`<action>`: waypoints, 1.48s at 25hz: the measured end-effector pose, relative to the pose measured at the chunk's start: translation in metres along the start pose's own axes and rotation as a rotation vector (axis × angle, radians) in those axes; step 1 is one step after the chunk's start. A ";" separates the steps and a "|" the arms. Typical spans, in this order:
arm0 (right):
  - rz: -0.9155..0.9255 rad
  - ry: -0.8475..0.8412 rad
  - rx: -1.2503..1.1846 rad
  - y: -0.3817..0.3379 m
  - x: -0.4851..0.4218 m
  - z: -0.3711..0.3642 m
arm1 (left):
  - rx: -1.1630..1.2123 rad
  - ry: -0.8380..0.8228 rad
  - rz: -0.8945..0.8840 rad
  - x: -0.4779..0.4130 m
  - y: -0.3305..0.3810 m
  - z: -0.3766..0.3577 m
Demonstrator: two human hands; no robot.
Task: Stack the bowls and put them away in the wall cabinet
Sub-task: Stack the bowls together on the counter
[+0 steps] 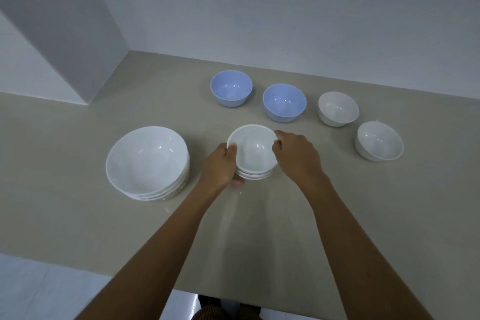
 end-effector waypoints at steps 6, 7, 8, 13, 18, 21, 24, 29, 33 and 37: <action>-0.351 0.099 -0.412 0.012 -0.040 0.002 | -0.014 0.027 -0.001 -0.006 0.004 0.000; -0.521 0.126 -0.647 0.014 -0.049 -0.002 | -0.017 0.032 0.001 -0.008 0.004 0.001; -0.663 0.105 -0.838 0.016 -0.057 -0.007 | -0.025 0.040 -0.001 -0.010 0.005 0.002; -0.801 0.014 -0.991 0.022 -0.092 -0.034 | -0.042 0.071 -0.018 -0.017 0.011 0.004; -0.651 0.211 -1.009 0.016 -0.116 -0.027 | -0.131 0.117 -0.073 -0.020 0.012 0.004; -0.454 0.149 -1.017 -0.011 -0.132 -0.014 | -0.165 0.142 -0.087 -0.025 0.013 0.003; -0.304 0.002 -0.892 -0.041 -0.149 -0.010 | -0.178 0.142 -0.078 -0.029 0.013 0.003; -0.216 -0.149 -0.431 -0.063 -0.169 -0.024 | -0.189 0.126 -0.057 -0.031 0.016 0.003; -0.331 -0.256 -0.392 -0.064 -0.165 -0.034 | -0.181 0.123 -0.040 -0.032 0.017 0.003; -0.346 -0.198 -0.543 -0.059 -0.156 -0.034 | -0.175 0.117 -0.045 -0.031 0.018 0.003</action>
Point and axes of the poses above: each hand's wrist, its own x-axis away from the middle knuckle, its own z-axis out of the back of the hand, y = z × x, the point moved 1 cm from there along -x, towards the middle knuckle, and after that the axes turned 8 degrees about y, right-handed, at the moved point
